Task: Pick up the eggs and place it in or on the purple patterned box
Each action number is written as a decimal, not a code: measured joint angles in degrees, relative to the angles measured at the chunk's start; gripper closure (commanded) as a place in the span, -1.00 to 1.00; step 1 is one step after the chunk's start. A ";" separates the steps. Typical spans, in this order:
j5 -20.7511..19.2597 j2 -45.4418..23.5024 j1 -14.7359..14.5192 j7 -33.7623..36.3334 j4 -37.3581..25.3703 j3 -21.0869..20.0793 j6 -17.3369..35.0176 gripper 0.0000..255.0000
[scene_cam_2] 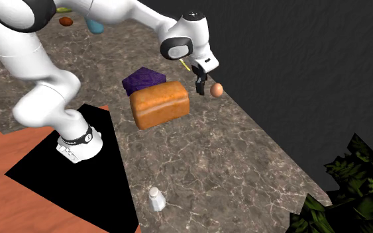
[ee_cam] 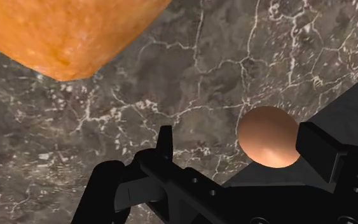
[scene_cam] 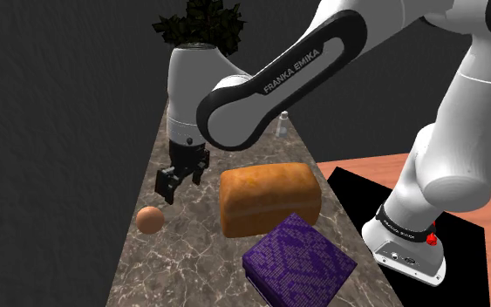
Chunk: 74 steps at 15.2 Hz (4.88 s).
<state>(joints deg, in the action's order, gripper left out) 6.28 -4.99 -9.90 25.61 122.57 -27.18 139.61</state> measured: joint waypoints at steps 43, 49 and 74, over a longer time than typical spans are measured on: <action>-8.44 -13.68 -5.75 8.62 -14.81 0.69 -0.03 1.00; -7.51 -11.88 -5.40 8.32 -17.09 0.23 -3.95 1.00; -4.96 -6.18 -4.75 8.33 -29.09 -0.81 -21.08 1.00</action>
<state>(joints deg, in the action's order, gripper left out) 1.31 -11.17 -14.65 33.94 93.48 -28.00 118.53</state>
